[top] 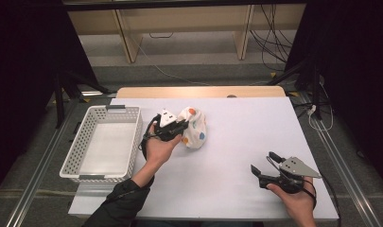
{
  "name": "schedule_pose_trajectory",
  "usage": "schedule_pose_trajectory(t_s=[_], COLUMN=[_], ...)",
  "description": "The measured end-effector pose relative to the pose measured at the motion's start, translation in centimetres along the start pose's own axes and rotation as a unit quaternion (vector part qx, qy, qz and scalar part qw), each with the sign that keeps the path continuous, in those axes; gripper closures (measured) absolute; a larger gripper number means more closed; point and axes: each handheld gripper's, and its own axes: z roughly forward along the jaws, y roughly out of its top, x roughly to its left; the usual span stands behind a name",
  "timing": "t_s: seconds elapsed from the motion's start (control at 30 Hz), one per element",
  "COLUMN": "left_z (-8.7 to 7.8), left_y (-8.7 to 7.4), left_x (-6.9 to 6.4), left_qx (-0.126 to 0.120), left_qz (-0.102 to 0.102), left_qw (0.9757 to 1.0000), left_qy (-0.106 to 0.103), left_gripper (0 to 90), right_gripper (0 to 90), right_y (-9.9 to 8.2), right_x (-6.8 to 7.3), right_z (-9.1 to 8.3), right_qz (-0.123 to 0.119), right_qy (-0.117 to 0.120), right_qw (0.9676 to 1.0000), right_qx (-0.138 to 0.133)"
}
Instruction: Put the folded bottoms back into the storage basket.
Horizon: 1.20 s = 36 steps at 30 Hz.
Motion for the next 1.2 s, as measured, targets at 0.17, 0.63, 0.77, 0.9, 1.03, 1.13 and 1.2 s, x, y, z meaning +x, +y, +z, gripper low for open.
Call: schedule_pose_trajectory(t_s=[0.17, 0.63, 0.77, 0.9, 1.03, 1.13, 1.2], left_z=[-0.4, -1.4, -1.8, -2.1, -2.5, -2.7, -2.8], left_y=[0.3, 0.9, 1.0, 1.1, 1.2, 1.1, 1.1], left_x=[-0.1, -0.5, -0.6, -0.7, -0.7, -0.8, -0.8], left_qx=[-0.005, -0.018, -0.020, -0.025, -0.037, -0.047, -0.051], left_qz=[0.003, 0.008, 0.008, 0.007, 0.008, 0.008, 0.007], left_qw=[1.0000, 0.9998, 0.9998, 0.9996, 0.9993, 0.9988, 0.9986], left_qy=[0.000, -0.004, -0.005, -0.005, -0.006, -0.008, -0.009], left_gripper=[84.5, 84.5, 84.5, 84.4, 84.5, 84.5, 84.4], right_gripper=[16.9, 16.9, 16.9, 16.9, 16.9, 16.9, 16.9], right_y=[0.1, 0.1, 0.1, 0.1, 0.1, 0.1, 0.1], right_x=[0.0, 0.0, 0.0, 0.0, 0.0, 0.0, 0.1], right_z=[-0.1, 0.0, -0.1, -0.1, -0.1, -0.1, -0.1], right_qz=[0.000, 0.002, -0.001, -0.001, -0.001, -0.001, -0.001], right_qy=[0.000, 0.000, -0.001, -0.002, -0.001, -0.001, -0.001], right_qw=[1.0000, 1.0000, 1.0000, 1.0000, 1.0000, 1.0000, 1.0000], right_qx=[0.002, -0.004, 0.001, 0.001, -0.002, -0.002, -0.003])
